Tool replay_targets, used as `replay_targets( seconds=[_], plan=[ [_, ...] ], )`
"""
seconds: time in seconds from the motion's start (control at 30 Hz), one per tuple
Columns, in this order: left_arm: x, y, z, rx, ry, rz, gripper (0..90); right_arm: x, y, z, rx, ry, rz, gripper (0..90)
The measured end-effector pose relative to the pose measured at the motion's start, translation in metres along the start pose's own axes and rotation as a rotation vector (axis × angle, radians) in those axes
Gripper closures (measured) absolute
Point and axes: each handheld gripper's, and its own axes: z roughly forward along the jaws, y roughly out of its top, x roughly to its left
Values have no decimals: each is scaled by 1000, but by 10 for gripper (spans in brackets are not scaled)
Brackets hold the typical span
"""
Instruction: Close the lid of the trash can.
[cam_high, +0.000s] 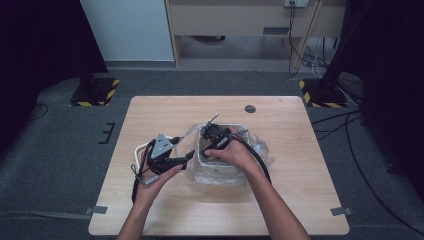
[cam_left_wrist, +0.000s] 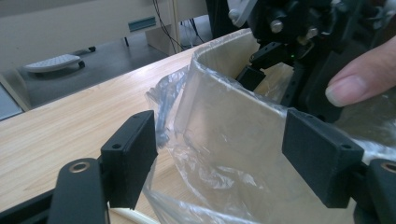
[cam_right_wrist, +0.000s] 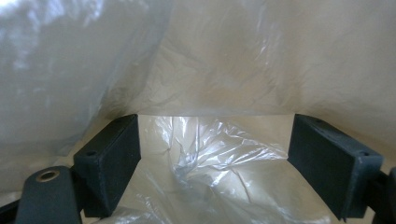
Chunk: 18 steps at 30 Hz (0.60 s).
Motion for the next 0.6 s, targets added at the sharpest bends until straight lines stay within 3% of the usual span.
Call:
replay_targets(
  seconds=[0.27, 0.37, 0.6],
  plan=[
    [-1, 1, 2, 8, 1, 10, 277, -1, 1, -14, -57, 10, 11, 186],
    [-1, 1, 1, 4, 1, 12, 282, -2, 2, -20, -78, 19, 39, 209],
    [-2, 1, 2, 11, 2, 16, 288, -5, 4, -33, -119, 6, 35, 227]
  ],
)
